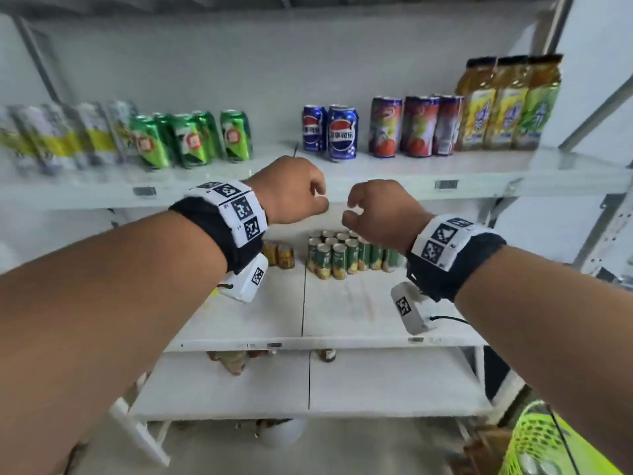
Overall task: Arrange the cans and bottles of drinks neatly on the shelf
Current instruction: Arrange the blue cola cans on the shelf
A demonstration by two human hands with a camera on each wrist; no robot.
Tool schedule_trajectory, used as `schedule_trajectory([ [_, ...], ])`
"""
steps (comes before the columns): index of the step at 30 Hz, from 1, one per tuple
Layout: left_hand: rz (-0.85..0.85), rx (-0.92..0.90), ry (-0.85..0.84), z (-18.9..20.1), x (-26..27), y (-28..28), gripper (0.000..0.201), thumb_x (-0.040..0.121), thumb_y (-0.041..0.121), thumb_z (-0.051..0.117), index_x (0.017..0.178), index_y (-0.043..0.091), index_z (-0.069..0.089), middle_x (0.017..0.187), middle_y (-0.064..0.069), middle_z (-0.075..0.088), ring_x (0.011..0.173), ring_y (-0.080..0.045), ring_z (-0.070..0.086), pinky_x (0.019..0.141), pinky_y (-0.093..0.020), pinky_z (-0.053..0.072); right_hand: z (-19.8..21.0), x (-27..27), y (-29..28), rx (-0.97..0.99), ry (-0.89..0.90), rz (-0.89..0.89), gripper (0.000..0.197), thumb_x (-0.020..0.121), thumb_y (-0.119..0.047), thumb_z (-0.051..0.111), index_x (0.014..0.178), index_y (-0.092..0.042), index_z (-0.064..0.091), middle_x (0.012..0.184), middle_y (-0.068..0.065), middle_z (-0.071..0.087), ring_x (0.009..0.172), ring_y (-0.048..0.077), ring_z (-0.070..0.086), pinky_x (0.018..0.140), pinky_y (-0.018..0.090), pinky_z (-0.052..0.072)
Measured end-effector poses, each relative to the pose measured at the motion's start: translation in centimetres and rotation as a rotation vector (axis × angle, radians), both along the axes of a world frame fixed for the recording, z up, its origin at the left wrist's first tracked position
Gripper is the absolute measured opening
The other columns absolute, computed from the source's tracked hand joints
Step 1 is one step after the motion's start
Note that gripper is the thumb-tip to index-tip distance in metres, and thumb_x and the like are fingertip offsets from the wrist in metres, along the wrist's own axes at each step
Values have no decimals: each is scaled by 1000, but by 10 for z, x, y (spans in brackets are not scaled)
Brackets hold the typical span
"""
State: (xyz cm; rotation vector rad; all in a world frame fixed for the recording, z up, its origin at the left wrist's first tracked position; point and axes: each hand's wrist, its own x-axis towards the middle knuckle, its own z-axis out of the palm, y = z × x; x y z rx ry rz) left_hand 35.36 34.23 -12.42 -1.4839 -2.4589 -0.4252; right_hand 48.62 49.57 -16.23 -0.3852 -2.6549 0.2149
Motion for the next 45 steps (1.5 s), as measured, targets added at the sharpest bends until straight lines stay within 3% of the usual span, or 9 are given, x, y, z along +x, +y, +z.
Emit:
schedule_trajectory([
  [5, 37, 63, 64, 42, -26, -21, 30, 94, 39, 71, 114, 18, 79, 110, 0, 75, 99, -20, 65, 86, -30, 48, 52, -37, -11, 71, 83, 53, 33, 91, -41, 65, 112, -16, 72, 109, 5, 74, 101, 27, 66, 84, 34, 53],
  [9, 70, 104, 103, 65, -53, -13, 24, 92, 38, 71, 106, 22, 81, 104, 2, 76, 96, -21, 66, 82, -30, 48, 87, -74, 2, 147, 107, 55, 25, 89, -33, 65, 93, -10, 71, 91, 9, 71, 88, 34, 64, 77, 35, 54],
  [12, 115, 106, 130, 80, -79, 1, 26, 91, 43, 70, 107, 24, 80, 104, 5, 74, 93, -18, 63, 84, -30, 49, 110, -108, 19, 181, 128, 64, 22, 90, -34, 67, 91, -12, 68, 84, 3, 63, 85, 29, 58, 71, 32, 42],
  [20, 225, 75, 129, 107, -158, 42, 37, 91, 49, 69, 120, 26, 74, 117, 6, 69, 101, -14, 55, 91, -32, 48, 149, -217, 61, 206, 89, 73, 37, 88, -37, 68, 116, -12, 67, 112, 7, 68, 106, 27, 62, 85, 35, 54],
  [25, 251, 41, 63, 111, -203, 50, 40, 94, 47, 70, 126, 24, 72, 129, 3, 66, 106, -15, 53, 90, -28, 41, 146, -276, 70, 217, -51, -74, 25, 87, -33, 68, 82, -12, 54, 91, 7, 63, 87, 28, 59, 62, 31, 44],
  [29, 239, 29, 35, 116, -241, 45, 43, 94, 47, 70, 130, 23, 72, 137, 2, 64, 121, -20, 59, 92, -27, 41, 140, -314, 73, 182, -122, -190, 17, 83, -25, 66, 77, -14, 54, 82, 8, 61, 87, 32, 59, 63, 31, 45],
  [34, 175, 33, -4, 112, -257, 42, 41, 93, 45, 72, 128, 23, 72, 133, 3, 65, 119, -20, 61, 92, -28, 45, 134, -319, 79, 159, -109, -271, 21, 79, -27, 72, 77, -16, 54, 80, 7, 58, 85, 31, 58, 68, 33, 46],
  [39, 80, 11, -38, 111, -263, 35, 24, 91, 43, 75, 106, 25, 76, 112, 7, 71, 102, -18, 67, 88, -33, 57, 131, -317, 64, 174, -129, -242, 24, 85, -30, 72, 90, -11, 58, 85, 4, 60, 82, 26, 60, 65, 31, 45],
  [45, 4, -33, -36, 109, -255, 16, 39, 88, 43, 80, 122, 26, 72, 123, 6, 67, 109, -19, 65, 96, -35, 57, 134, -290, 35, 12, 25, -163, 34, 79, -38, 79, 106, -19, 67, 94, -3, 68, 88, 20, 65, 67, 30, 53],
])
